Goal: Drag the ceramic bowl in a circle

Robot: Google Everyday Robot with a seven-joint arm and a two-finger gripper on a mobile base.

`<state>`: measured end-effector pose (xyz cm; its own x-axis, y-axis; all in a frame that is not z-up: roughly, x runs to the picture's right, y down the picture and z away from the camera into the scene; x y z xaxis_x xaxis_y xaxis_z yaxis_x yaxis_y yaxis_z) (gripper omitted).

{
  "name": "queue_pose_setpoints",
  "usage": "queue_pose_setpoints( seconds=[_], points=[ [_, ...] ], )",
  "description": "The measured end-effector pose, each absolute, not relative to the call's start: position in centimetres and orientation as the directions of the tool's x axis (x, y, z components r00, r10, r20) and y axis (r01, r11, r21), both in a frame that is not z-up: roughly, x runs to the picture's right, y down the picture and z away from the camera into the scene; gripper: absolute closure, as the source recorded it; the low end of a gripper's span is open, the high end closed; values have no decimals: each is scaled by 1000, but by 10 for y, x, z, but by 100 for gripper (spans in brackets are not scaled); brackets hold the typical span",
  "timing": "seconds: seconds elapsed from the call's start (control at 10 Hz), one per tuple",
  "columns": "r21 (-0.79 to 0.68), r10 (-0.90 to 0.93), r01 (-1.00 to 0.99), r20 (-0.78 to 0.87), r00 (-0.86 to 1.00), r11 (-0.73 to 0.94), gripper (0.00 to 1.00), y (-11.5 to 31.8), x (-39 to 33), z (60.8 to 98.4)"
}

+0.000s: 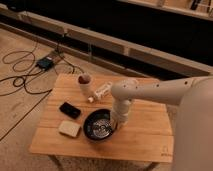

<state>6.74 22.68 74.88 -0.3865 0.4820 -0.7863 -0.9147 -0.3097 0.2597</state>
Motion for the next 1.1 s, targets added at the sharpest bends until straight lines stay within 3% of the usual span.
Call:
queue_pose_setpoints(
  seconds=[0.5, 1.1],
  points=[
    [477, 348, -806, -732, -586, -351, 100, 279, 149, 698],
    [685, 268, -610, -549, -792, -398, 100, 290, 259, 688]
  ],
)
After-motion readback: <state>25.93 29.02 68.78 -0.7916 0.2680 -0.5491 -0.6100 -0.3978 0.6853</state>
